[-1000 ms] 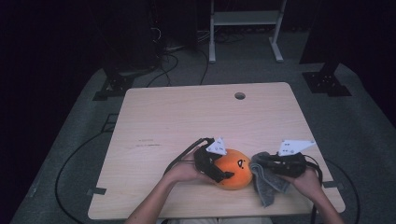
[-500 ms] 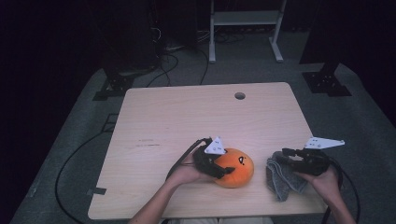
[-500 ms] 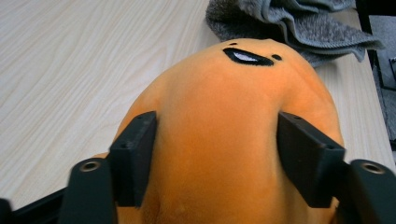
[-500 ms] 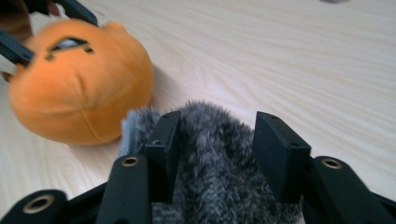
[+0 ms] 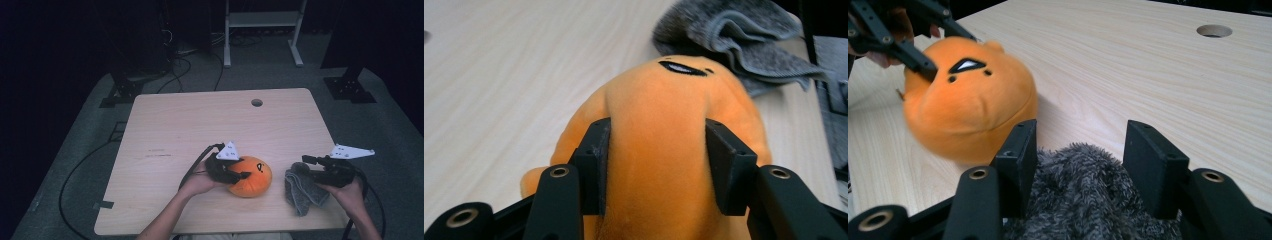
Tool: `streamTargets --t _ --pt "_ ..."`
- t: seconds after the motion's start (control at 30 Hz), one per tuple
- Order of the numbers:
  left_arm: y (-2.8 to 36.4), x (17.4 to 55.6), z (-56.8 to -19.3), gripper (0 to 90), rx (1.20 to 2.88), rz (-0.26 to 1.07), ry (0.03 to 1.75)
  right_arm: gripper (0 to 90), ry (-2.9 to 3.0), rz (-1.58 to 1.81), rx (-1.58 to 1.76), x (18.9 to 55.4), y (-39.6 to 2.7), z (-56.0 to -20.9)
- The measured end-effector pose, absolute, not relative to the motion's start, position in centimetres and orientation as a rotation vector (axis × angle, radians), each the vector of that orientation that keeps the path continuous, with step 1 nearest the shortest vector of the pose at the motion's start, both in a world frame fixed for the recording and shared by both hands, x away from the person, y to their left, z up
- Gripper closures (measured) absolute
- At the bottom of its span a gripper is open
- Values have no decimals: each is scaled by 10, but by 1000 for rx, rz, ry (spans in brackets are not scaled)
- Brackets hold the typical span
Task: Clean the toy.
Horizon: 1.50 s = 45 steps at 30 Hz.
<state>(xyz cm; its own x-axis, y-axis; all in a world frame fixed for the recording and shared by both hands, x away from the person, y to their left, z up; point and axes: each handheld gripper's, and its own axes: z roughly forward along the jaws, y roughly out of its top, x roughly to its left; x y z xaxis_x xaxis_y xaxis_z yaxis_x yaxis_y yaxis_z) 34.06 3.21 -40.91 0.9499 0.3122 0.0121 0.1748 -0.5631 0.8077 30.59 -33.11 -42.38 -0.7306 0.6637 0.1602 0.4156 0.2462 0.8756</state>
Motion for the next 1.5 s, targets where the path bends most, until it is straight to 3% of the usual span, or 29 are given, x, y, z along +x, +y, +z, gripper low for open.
streamTargets --t 0.43,0.9,1.5 --pt "57 375 -407 471 2153 453 538 442 2275 1494 982 306 -328 -421" --pt "71 371 -400 197 2081 379 603 426 2255 1518 983 303 -328 -418" --pt "109 355 -391 127 2036 399 672 421 2250 1517 977 301 -325 -415"
